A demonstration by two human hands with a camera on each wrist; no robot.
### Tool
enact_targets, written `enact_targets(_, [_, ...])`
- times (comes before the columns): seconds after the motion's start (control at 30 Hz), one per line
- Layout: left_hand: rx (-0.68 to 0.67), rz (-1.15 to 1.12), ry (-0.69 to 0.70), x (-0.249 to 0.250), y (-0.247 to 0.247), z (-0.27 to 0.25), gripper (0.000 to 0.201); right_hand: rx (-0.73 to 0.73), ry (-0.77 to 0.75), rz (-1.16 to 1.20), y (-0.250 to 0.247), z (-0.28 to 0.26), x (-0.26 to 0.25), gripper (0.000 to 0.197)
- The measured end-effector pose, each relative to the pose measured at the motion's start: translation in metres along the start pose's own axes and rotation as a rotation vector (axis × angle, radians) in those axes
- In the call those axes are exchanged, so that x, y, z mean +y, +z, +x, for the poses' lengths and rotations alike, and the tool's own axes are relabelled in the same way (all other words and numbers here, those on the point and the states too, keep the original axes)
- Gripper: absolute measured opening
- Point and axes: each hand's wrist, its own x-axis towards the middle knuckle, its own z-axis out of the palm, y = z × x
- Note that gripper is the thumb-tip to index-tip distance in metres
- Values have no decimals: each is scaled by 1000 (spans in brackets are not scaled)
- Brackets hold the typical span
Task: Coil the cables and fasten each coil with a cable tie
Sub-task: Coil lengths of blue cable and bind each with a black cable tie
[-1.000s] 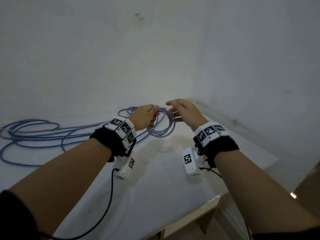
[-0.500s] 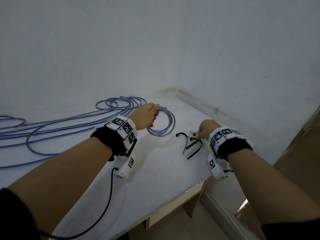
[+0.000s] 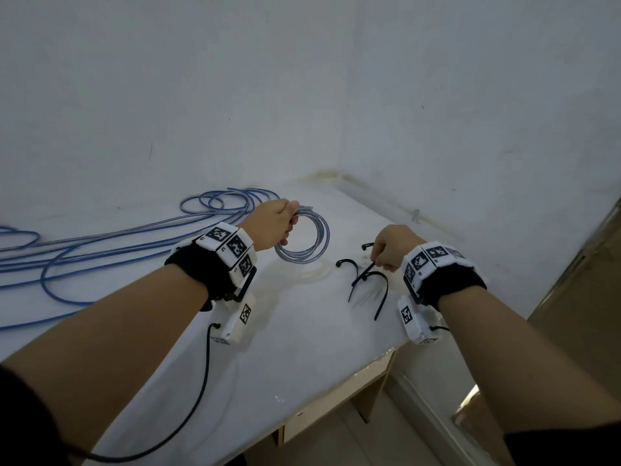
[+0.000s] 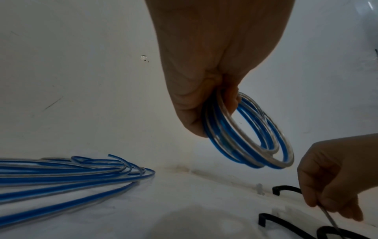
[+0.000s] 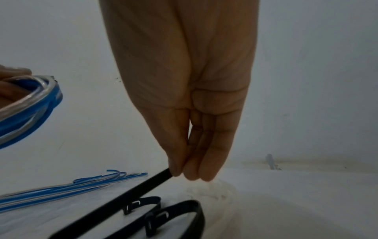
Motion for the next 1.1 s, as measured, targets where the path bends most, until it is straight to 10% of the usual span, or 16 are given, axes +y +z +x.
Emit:
enact_targets(0.13, [29, 4, -9, 1, -8, -2, 37, 136, -113, 42, -5, -1, -9, 10])
enact_targets(0.33, [147, 96, -20, -11, -40, -7, 39, 326, -305, 699, 3, 5, -51, 10])
enact_targets(0.6, [345, 210, -93, -28, -110, -37, 40, 124, -642, 1271, 11, 1, -171, 15])
enact_targets(1.1, [522, 398, -108, -53, -225, -106, 36, -143, -886, 1139, 49, -14, -339, 16])
